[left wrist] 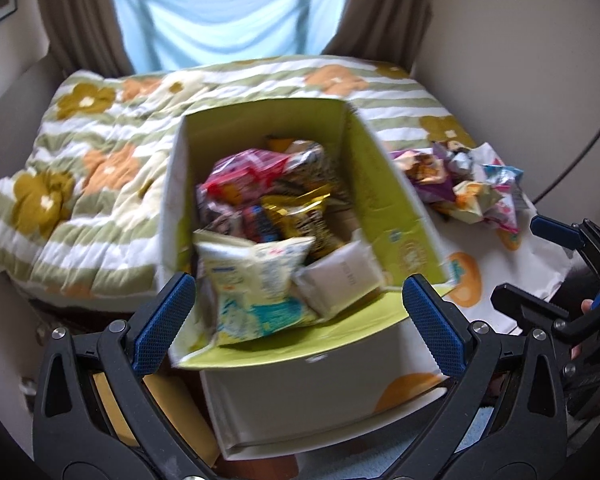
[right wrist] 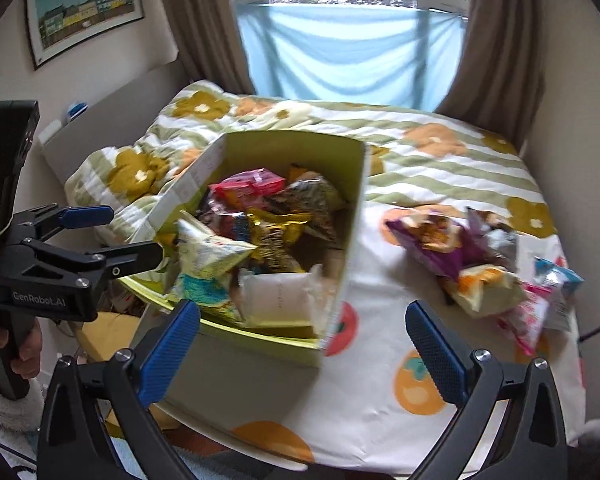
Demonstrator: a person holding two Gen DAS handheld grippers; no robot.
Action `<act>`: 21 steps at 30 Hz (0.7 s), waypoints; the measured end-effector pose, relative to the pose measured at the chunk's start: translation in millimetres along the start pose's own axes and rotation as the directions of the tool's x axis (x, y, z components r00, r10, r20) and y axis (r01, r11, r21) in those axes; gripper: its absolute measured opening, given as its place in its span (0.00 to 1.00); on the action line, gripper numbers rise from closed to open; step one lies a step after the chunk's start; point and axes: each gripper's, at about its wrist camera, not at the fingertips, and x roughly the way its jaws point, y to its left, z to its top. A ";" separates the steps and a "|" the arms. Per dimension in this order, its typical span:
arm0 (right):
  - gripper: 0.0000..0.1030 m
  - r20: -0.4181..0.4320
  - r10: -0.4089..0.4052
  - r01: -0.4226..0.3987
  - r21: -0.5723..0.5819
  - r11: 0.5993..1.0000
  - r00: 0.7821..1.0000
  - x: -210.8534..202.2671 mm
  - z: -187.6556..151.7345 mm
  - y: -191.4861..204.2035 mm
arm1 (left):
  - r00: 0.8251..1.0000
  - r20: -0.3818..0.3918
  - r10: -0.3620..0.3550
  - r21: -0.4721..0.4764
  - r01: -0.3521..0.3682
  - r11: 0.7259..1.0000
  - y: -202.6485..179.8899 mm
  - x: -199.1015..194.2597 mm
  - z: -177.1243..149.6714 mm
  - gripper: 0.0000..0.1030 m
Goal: Organize snacks
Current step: 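Move both tools back from the box toward the remaining snacks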
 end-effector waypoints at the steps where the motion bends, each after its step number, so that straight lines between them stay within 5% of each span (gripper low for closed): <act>1: 0.99 0.006 -0.013 0.013 0.007 1.000 1.000 -4.3 -0.4 -7.0 | 1.000 0.003 -0.007 0.007 0.007 1.000 -6.4 -0.2 1.9 0.99; 10: 0.99 0.052 -0.079 0.077 0.037 0.996 0.996 -32.3 1.0 -84.6 | 0.999 0.022 -0.032 0.087 0.030 0.996 -87.0 20.9 42.3 0.99; 21: 1.00 -0.026 -0.024 0.024 -0.010 1.000 0.999 -9.5 8.6 -201.3 | 0.999 -0.043 0.024 0.083 -0.021 0.996 -184.2 103.6 111.2 0.99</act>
